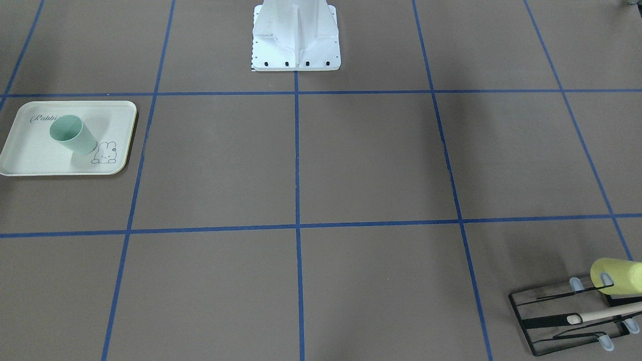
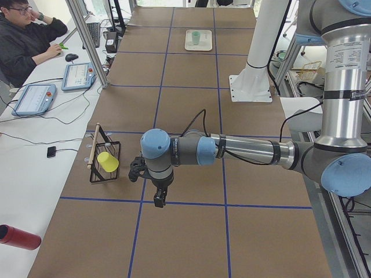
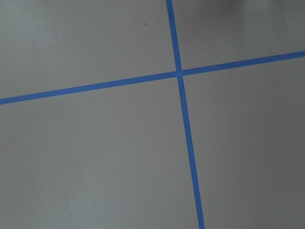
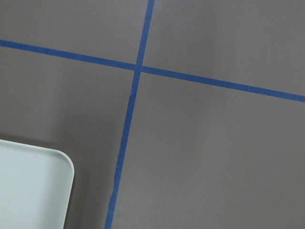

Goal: Left arm grabs green cup and hands to right arm on tray

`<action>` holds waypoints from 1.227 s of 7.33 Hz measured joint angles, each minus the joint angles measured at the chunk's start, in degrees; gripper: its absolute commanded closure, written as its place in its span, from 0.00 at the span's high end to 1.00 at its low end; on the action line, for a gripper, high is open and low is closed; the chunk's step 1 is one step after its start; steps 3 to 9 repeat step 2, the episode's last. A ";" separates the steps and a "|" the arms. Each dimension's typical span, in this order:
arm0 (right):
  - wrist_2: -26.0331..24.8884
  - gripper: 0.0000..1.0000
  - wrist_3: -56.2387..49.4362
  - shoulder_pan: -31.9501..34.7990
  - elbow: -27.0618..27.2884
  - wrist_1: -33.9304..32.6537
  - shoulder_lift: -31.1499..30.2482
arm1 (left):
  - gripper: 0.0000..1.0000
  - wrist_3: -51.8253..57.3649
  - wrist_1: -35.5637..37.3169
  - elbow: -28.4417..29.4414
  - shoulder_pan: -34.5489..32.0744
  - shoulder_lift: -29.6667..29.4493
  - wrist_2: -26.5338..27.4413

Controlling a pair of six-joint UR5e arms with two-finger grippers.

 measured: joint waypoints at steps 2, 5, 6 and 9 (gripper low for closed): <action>-0.03 1.00 0.26 -0.13 0.00 0.00 0.03 | 1.00 0.00 -0.06 0.00 0.01 0.06 -0.01; -0.03 1.00 0.26 -0.13 0.00 0.00 0.03 | 1.00 0.00 -0.06 0.00 0.01 0.06 -0.01; -0.03 1.00 0.26 -0.13 0.00 0.00 0.03 | 1.00 0.00 -0.06 0.00 0.01 0.06 -0.01; -0.03 1.00 0.26 -0.13 0.00 0.00 0.03 | 1.00 0.00 -0.06 0.00 0.01 0.06 -0.01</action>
